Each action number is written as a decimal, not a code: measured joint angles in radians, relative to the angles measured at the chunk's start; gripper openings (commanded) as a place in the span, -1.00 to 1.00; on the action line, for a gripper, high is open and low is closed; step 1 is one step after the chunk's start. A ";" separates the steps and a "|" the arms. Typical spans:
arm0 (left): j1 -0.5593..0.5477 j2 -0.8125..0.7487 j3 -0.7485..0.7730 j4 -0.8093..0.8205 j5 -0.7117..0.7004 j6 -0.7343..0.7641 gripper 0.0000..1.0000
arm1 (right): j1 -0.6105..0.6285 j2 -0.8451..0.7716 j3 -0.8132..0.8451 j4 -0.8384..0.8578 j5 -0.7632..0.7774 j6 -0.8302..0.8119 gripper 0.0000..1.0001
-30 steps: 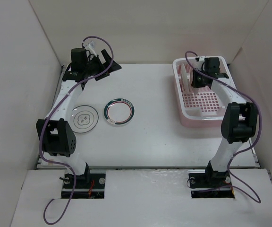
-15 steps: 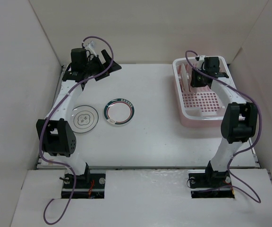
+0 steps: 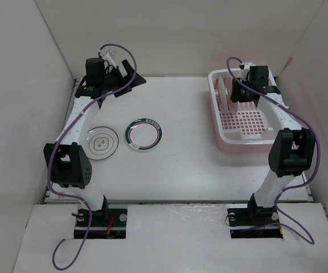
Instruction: Load the plates into the dish rack
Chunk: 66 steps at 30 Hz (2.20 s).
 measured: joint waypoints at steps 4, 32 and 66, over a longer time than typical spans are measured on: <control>0.012 0.003 0.000 0.002 0.002 -0.007 1.00 | 0.000 -0.052 0.019 -0.012 0.016 0.008 0.07; 0.270 -0.616 -0.752 0.027 -0.373 -0.189 1.00 | 0.162 -0.282 0.065 0.047 -0.342 0.135 1.00; 0.333 -0.998 -1.165 -0.221 -0.604 -0.728 0.81 | 0.266 0.168 0.506 0.242 -0.657 0.457 1.00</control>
